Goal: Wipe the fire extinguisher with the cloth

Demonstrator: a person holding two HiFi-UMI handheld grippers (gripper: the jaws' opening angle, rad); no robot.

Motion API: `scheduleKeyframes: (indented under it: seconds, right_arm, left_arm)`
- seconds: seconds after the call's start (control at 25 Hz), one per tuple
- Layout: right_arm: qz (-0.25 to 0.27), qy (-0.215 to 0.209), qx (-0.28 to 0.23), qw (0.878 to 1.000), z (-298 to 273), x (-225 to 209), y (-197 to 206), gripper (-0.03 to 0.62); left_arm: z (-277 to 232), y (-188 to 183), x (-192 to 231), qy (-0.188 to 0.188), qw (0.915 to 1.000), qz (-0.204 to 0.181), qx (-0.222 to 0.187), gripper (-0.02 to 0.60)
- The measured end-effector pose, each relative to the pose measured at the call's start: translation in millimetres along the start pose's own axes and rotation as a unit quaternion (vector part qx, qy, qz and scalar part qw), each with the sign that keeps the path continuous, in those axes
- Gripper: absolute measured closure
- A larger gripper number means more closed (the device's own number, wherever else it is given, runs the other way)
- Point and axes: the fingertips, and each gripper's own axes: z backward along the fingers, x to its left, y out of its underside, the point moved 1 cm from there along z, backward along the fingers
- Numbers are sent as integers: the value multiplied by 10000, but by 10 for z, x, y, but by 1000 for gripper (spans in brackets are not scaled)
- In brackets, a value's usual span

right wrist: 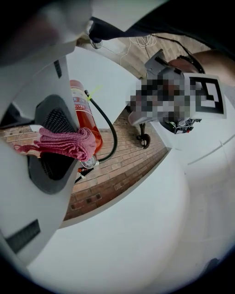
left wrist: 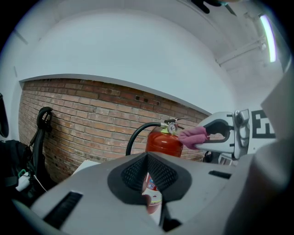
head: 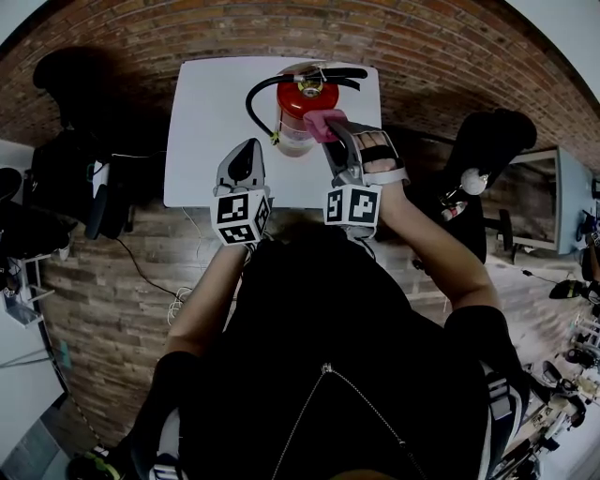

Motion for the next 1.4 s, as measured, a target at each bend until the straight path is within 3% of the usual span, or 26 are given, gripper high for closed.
scheduleKeyframes:
  seconds: [0.12,0.28,0.56,0.8,1.0,1.4]
  right_arm:
    - [-199,0,41,9998,27,-86,-43,470]
    - [-365,-366,37,9987,15,153,-160,470]
    - [-610,-1375,290,9882,-340,1188,-172,470]
    - [-551,-1975,698,9763,-801,2055,-15,470]
    - [-494,-2242,1047,9677,-1166,2591,194,470]
    - [-461,-2519,1597,9534,-1639,3177,480,470]
  left_arm:
    - [-13,-2,18,38,10000,-1,8,574]
    - [19,39,132,18,10000,22,60,574]
    - [140,147,364,-23,9998,84,172,574]
    - [314,269,586,-68,9994,19,353,574]
    - [454,409,753,-162,9984,16,550,574]
    - [510,555,1030,-404,9961,50,780,574]
